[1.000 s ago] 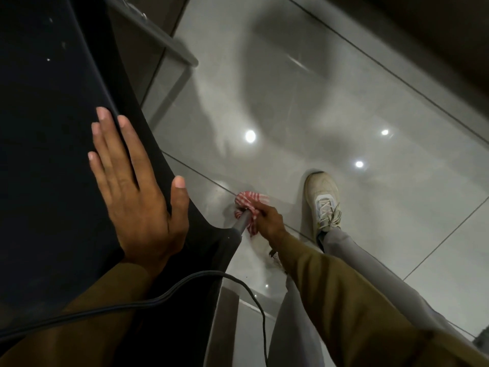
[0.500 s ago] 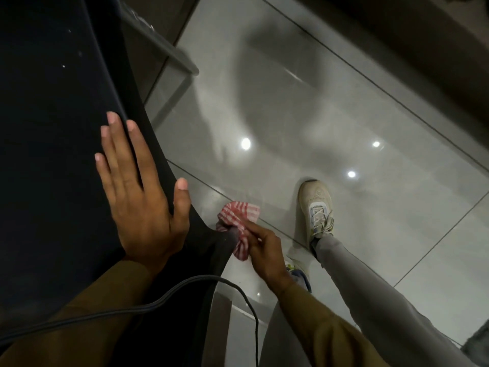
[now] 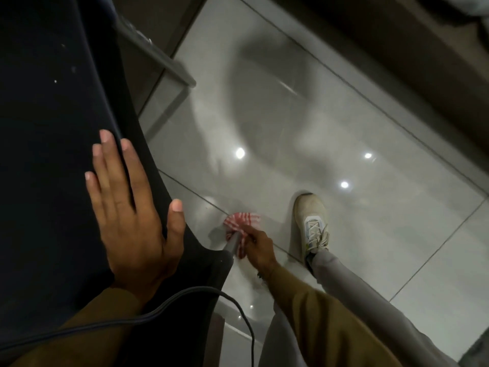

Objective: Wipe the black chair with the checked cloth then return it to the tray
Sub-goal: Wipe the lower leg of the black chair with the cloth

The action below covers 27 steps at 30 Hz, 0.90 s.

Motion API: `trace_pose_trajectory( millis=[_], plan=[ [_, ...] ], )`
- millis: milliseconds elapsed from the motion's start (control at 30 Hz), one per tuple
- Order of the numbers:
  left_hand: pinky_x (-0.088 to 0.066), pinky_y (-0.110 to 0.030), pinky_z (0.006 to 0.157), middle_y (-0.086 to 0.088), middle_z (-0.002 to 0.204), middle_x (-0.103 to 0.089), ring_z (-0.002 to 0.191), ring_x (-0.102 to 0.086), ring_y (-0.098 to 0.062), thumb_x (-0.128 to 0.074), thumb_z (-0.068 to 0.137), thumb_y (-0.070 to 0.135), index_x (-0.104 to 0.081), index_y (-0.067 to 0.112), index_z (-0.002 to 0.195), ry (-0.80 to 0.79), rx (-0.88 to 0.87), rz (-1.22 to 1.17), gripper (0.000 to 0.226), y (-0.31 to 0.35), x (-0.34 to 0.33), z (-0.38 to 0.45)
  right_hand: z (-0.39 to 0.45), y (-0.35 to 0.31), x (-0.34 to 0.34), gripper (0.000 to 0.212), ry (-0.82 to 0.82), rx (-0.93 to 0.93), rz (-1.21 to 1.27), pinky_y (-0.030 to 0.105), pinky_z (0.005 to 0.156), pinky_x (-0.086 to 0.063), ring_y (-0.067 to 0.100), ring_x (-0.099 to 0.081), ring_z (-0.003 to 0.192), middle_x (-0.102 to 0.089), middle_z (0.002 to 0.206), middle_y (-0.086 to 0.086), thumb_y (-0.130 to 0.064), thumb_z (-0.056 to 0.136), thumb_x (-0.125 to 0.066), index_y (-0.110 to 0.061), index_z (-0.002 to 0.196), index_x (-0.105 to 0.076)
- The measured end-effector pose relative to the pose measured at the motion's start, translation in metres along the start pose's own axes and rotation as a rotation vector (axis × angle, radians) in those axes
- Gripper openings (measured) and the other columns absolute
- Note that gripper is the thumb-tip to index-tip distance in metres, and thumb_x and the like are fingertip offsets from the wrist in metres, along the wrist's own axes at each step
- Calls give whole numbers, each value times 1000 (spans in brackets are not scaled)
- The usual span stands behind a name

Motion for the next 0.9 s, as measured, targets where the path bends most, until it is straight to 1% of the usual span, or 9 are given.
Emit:
trace_pose_trajectory(
  millis=[67,167,233,333,533,700,767,833,900],
  plan=[
    [-9,-54,142,-23,184,-11,174,-9,-36,-25,109,49,-8,5,176,-5,5,4,82,-2,0,0,-38,-8,-4,40,63,72,-6,18,90,-57,32,-68,119,-71,128,11,3,104,-48,-12,137,-66],
    [-8,-52,142,-16,186,-5,174,-6,-32,-29,108,49,-9,5,176,-9,2,7,83,-3,1,0,-78,-19,-3,42,73,82,76,43,107,-55,27,-69,120,-72,130,12,9,103,-48,-9,136,-67],
    [-7,-51,142,-15,186,-4,175,-6,-31,-30,109,50,-9,5,176,-31,19,23,84,-2,-2,4,-98,-33,-2,41,44,92,87,44,109,-54,21,-69,122,-73,130,9,7,104,-48,-10,136,-67],
    [-7,-52,142,-15,186,-4,174,-6,-32,-30,109,52,-10,5,176,-36,21,4,84,0,17,15,-140,-72,11,37,44,134,107,40,113,-51,18,-66,127,-72,133,5,2,106,-49,-9,137,-66],
    [-12,-54,142,-15,186,-6,174,-10,-32,-28,111,52,-13,6,176,-79,43,48,81,-4,-1,-3,-170,-36,17,34,-68,-4,8,18,106,-48,26,-64,130,-69,132,12,6,102,-56,-4,133,-67],
    [-12,-56,142,-15,186,-5,174,-7,-32,-25,112,54,-10,5,176,-101,44,40,82,-4,1,-1,-169,-47,26,36,154,27,105,9,103,-49,-14,-64,111,-68,131,-10,-7,107,-52,-22,137,-66],
    [-9,-54,142,-15,186,-4,174,-6,-32,-23,112,55,-9,6,176,-101,45,46,82,-4,-1,-1,-146,-51,7,40,44,67,173,19,105,-53,-10,-67,112,-70,131,-16,-4,109,-44,-22,140,-61],
    [-6,-51,142,-14,186,-3,175,-4,-30,-23,111,54,-8,6,176,-96,51,43,83,-4,-3,-1,-122,-50,-7,41,8,94,223,36,104,-57,11,-71,113,-76,121,-15,-2,109,-43,-25,135,-64],
    [-6,-51,142,-14,186,-1,174,-2,-29,-25,110,53,-6,6,176,-92,38,45,83,-2,-3,-1,-95,-39,-11,48,8,99,198,38,102,-55,16,-71,111,-77,119,-12,6,106,-43,-30,129,-65]
  ],
)
Point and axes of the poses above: each hand's wrist, its own z-axis towards the middle knuckle, its own x-axis out of the back of the hand, y = z × x, the point moved 5 cm from there along z, towards the middle knuckle
